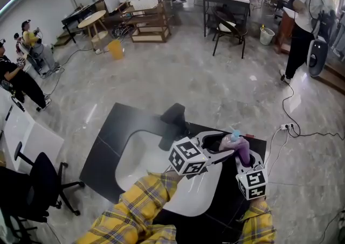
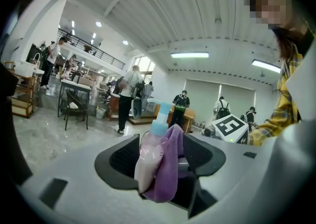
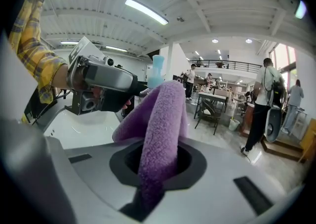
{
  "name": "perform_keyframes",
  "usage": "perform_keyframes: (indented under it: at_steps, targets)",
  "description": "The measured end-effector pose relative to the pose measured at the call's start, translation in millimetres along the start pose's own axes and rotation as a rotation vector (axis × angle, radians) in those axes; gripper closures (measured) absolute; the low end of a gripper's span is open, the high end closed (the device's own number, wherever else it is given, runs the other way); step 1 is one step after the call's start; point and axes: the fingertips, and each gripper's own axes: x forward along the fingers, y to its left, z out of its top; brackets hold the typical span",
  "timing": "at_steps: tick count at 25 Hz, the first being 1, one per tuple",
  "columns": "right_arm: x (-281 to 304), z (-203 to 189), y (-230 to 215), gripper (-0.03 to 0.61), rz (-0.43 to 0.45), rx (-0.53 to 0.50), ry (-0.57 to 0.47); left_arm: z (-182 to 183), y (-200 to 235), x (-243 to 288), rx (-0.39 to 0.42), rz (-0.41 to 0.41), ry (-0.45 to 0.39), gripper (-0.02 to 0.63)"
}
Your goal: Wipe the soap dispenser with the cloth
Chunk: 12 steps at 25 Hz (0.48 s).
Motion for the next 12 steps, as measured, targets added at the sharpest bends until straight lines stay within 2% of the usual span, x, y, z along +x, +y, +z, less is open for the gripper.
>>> perform_keyframes:
  at_steps: [4, 8, 12]
  targets:
    - [7.1, -3.8, 0.2, 0.541, -0.007, -0.009, 0.033, 4.3, 6.0, 0.8, 0.008, 0.078, 0.004, 0.362]
    - [10.5, -12.1, 2.4, 0.541, 0.005, 0.006, 0.063, 1.5, 14.9, 0.9, 0.074, 0.231, 0.041, 0.36]
    - [1.7, -14.7, -5.3, 0.541, -0.045, 0.042, 0.061, 4.2, 16.4, 6.4, 0.103, 0.352, 0.055, 0.36]
